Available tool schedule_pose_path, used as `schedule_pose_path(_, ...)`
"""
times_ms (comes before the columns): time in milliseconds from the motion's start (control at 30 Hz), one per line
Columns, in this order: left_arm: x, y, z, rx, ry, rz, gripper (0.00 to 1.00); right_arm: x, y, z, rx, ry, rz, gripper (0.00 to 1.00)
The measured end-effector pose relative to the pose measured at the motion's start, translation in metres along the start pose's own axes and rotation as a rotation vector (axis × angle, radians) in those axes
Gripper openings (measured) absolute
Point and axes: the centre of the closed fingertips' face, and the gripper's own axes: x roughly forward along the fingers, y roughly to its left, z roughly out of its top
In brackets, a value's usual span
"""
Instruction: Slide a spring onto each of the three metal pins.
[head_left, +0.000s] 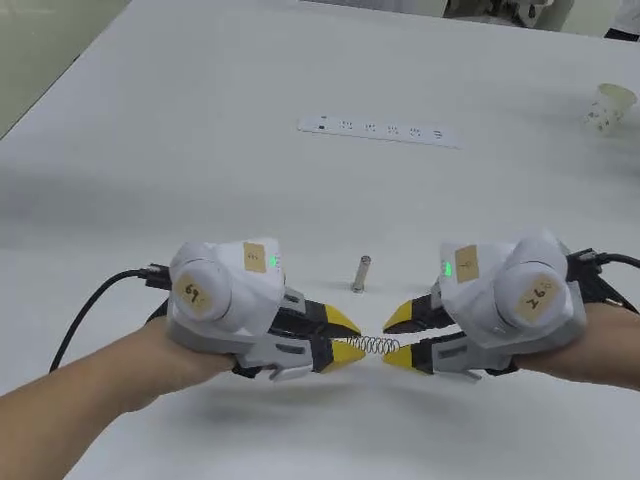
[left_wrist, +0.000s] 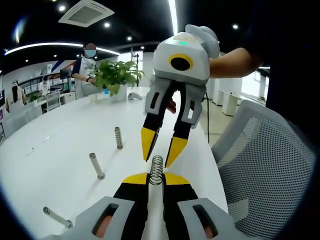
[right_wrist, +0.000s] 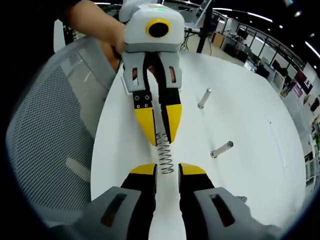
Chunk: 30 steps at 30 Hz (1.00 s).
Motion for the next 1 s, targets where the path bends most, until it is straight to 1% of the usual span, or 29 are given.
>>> schedule_pose_path(33,0.000,0.000,0.001,-0.003,-0.003,-0.002,0.02,-0.001,-0.001,0.002,0.007,-0.019,-0.003,0.15)
schedule_pose_path(133,0.000,-0.001,0.002,0.000,-0.003,-0.007,0.02,-0.001,0.000,0.003,0.007,-0.038,-0.001,0.16)
schedule_pose_path(267,0.000,-0.003,0.003,-0.002,-0.004,-0.013,0.02,0.001,0.002,0.002,0.000,-0.042,0.007,0.13)
schedule_pose_path(333,0.000,-0.004,0.003,0.001,-0.002,-0.018,0.02,0.003,0.004,-0.001,-0.003,-0.029,0.017,0.12)
schedule_pose_path(367,0.000,-0.004,0.004,0.000,-0.003,-0.019,0.02,0.003,0.006,-0.002,-0.015,-0.023,0.020,0.08)
schedule_pose_path(400,0.000,-0.004,0.004,0.001,-0.002,-0.019,0.02,0.003,0.006,-0.002,-0.026,-0.029,0.020,0.09)
schedule_pose_path(467,0.000,-0.004,0.002,0.000,0.007,-0.024,0.02,0.003,0.008,-0.001,-0.021,-0.033,0.024,0.08)
schedule_pose_path(533,0.000,-0.005,-0.004,-0.008,0.026,-0.028,0.02,0.002,0.008,0.002,-0.010,-0.032,0.027,0.08)
schedule_pose_path(600,0.000,-0.005,-0.008,-0.005,0.037,-0.025,0.02,-0.002,0.008,0.007,-0.040,-0.043,0.026,0.07)
schedule_pose_path(667,0.000,-0.004,-0.007,-0.014,0.032,-0.023,0.02,-0.003,0.009,0.009,-0.052,-0.036,0.028,0.07)
schedule_pose_path(733,0.000,-0.004,-0.008,-0.013,0.034,-0.022,0.02,-0.006,0.009,0.013,-0.056,-0.042,0.030,0.07)
schedule_pose_path(800,0.000,-0.004,-0.009,-0.016,0.040,-0.022,0.02,-0.009,0.009,0.018,-0.042,-0.057,0.039,0.07)
schedule_pose_path(900,0.000,-0.004,-0.013,-0.014,0.051,-0.019,0.02,-0.012,0.012,0.029,-0.023,-0.102,0.052,0.07)
schedule_pose_path(967,0.001,-0.005,-0.014,-0.013,0.056,-0.021,0.02,-0.011,0.012,0.036,-0.003,-0.136,0.059,0.07)
schedule_pose_path(1000,0.001,-0.005,-0.014,-0.010,0.057,-0.020,0.02,-0.011,0.013,0.037,0.005,-0.146,0.064,0.07)
